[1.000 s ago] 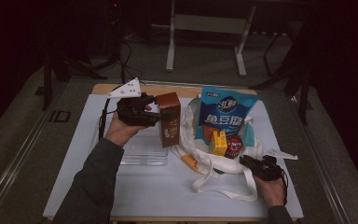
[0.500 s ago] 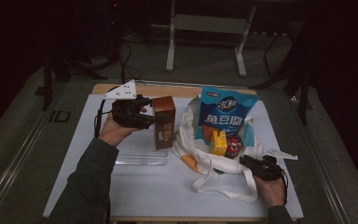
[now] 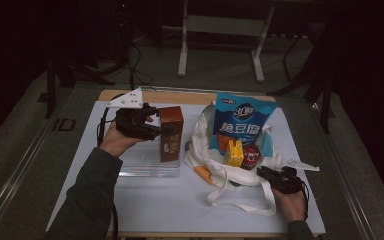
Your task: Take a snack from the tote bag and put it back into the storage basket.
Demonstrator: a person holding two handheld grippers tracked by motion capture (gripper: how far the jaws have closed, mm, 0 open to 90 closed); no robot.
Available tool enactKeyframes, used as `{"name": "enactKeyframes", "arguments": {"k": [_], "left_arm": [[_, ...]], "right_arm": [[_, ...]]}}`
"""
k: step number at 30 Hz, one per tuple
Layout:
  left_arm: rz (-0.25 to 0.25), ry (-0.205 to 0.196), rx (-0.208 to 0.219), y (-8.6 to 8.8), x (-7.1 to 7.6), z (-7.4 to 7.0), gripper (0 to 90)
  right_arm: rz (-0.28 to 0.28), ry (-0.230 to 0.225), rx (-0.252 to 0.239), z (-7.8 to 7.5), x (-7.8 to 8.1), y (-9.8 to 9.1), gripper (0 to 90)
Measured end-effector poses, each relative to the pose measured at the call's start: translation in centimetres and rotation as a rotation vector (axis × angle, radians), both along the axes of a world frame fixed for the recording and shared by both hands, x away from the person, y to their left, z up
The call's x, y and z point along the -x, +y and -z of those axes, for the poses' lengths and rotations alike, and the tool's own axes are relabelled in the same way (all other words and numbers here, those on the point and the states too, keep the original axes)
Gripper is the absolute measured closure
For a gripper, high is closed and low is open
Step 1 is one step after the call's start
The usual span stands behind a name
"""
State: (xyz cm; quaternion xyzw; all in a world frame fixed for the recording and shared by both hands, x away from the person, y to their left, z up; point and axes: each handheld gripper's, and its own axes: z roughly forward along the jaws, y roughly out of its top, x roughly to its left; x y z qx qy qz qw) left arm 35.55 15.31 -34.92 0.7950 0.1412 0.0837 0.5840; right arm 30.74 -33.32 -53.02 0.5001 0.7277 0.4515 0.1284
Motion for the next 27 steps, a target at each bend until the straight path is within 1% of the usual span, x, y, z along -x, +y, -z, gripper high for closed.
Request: {"name": "enactKeyframes", "arguments": {"k": [6, 8, 18, 24, 27], "left_arm": [[-0.005, 0.007, -0.024, 0.5, 0.0, 0.2, 43.0], [-0.005, 0.013, -0.026, 0.6, -0.1, 0.3, 43.0], [-0.02, 0.036, -0.065, 1.4, -0.5, 0.8, 42.9], [-0.012, 0.045, -0.1, 1.5, -0.5, 1.1, 43.0], [-0.008, 0.043, -0.103, 1.4, -0.6, 1.0, 42.9]], "right_arm": [[0.0, -0.001, 0.0, 0.0, 0.0, 0.0, 70.7], [0.001, 0.0, 0.0, 0.0, 0.0, 0.0, 70.7], [0.001, 0.0, -0.001, 0.0, 0.0, 0.0, 70.6], [0.001, -0.001, 0.0, 0.0, 0.0, 0.0, 70.7], [0.003, -0.001, 0.0, 0.0, 0.0, 0.0, 70.6]]}}
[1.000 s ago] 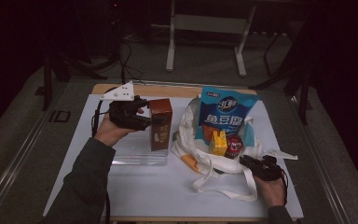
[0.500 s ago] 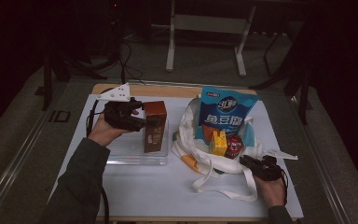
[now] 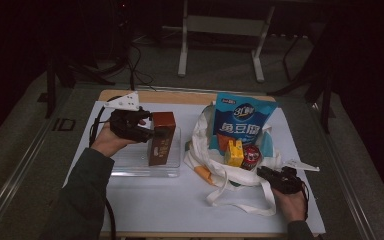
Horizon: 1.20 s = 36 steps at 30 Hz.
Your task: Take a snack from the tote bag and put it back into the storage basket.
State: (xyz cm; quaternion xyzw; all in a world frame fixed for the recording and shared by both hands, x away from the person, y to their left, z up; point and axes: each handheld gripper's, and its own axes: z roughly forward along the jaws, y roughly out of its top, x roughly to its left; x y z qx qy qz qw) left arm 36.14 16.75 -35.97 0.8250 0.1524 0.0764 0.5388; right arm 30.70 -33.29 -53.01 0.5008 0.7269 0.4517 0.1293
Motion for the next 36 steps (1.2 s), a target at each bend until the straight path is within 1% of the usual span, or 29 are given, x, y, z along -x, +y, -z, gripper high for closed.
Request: {"name": "enactKeyframes", "arguments": {"k": [7, 13, 17, 21, 23, 24, 27, 28, 31, 33, 36], "left_arm": [[0.001, -0.002, -0.026, -0.2, -0.1, 0.1, 42.9], [0.0, -0.003, -0.06, -0.1, -0.1, 0.4, 42.9], [0.0, 0.004, -0.077, -0.1, -0.2, 0.6, 42.9], [-0.006, 0.023, -0.117, -0.3, -0.5, 1.0, 42.9], [-0.006, 0.026, -0.123, -0.3, -0.6, 1.1, 42.9], [-0.005, 0.032, -0.138, -0.5, -0.7, 1.3, 42.9], [-0.004, 0.03, -0.158, -0.6, -0.7, 1.5, 43.0], [-0.004, 0.03, -0.158, -0.6, -0.7, 1.5, 43.0], [-0.001, 0.033, -0.185, -0.8, -0.8, 1.6, 43.0], [0.001, 0.028, -0.205, -0.9, -0.7, 1.7, 43.0], [0.005, 0.031, -0.224, -0.8, -0.7, 1.7, 43.0]], "right_arm": [[-0.001, 0.0, 0.0, 0.0, 0.0, 0.0, 70.7], [-0.001, 0.0, 0.0, 0.0, 0.0, 0.0, 70.7], [-0.001, 0.0, 0.0, 0.0, 0.0, 0.0, 70.7], [0.0, -0.001, 0.001, 0.0, 0.0, 0.0, 70.7], [0.001, -0.001, 0.002, 0.0, 0.0, 0.0, 70.7], [0.0, -0.002, 0.002, 0.0, 0.0, 0.0, 70.7], [-0.002, -0.001, 0.001, 0.0, 0.0, 0.0, 70.7], [-0.002, -0.001, 0.001, 0.0, 0.0, 0.0, 70.7], [-0.001, -0.001, 0.001, 0.0, 0.0, 0.0, 70.6], [-0.002, -0.001, 0.001, 0.0, 0.0, 0.0, 70.7], [-0.001, -0.002, 0.001, 0.0, 0.0, 0.0, 70.6]]}}
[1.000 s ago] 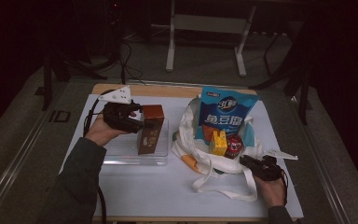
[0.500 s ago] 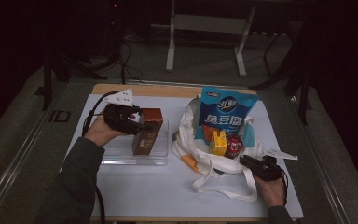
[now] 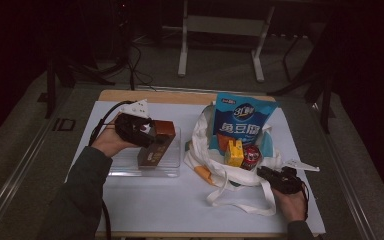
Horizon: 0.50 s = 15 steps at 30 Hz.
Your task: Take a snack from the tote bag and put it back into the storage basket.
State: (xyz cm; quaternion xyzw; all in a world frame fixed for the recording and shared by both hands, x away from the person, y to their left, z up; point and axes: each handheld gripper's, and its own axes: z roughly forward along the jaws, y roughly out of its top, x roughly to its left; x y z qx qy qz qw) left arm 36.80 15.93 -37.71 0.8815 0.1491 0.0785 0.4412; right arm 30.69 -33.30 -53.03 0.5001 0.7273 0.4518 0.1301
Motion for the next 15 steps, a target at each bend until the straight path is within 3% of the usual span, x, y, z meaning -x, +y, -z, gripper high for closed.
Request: {"name": "enactKeyframes", "arguments": {"k": [15], "left_arm": [[-0.014, 0.005, -0.096, 0.82, 0.2, 0.52, 43.0]], "right_arm": [[0.0, 0.0, -0.001, 0.04, 0.01, -0.03, 70.6]]}}
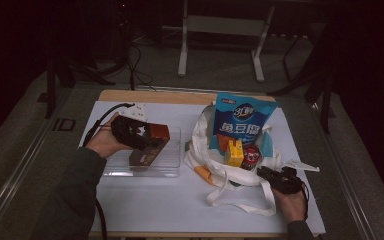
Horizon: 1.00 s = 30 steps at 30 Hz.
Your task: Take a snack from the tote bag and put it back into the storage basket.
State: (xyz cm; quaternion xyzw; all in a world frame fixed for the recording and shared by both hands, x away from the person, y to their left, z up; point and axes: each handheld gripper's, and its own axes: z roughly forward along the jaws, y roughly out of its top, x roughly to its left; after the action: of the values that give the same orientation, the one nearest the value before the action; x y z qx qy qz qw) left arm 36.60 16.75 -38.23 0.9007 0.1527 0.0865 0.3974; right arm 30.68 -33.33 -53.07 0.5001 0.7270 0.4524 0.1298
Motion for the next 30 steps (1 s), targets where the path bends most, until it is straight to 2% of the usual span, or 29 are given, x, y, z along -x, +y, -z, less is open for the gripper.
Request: {"name": "enactKeyframes", "arguments": {"k": [7, 13, 22, 30], "left_arm": [[0.0, 0.002, -0.026, 0.2, 0.1, 0.1, 43.1], [-0.001, 0.0, -0.071, 0.2, 0.2, 0.2, 43.1], [0.025, 0.0, -0.109, -0.5, 0.4, 0.6, 42.7], [0.029, 0.006, -0.112, -1.4, 0.3, 1.1, 41.9]], "right_arm": [[0.0, 0.0, -0.002, 0.0, 0.0, 0.0, 70.6], [0.001, -0.001, -0.001, 0.0, 0.0, 0.0, 70.6], [0.001, -0.002, -0.001, 0.0, 0.0, 0.0, 70.6], [0.0, -0.001, -0.001, 0.0, 0.0, 0.0, 70.6]]}}
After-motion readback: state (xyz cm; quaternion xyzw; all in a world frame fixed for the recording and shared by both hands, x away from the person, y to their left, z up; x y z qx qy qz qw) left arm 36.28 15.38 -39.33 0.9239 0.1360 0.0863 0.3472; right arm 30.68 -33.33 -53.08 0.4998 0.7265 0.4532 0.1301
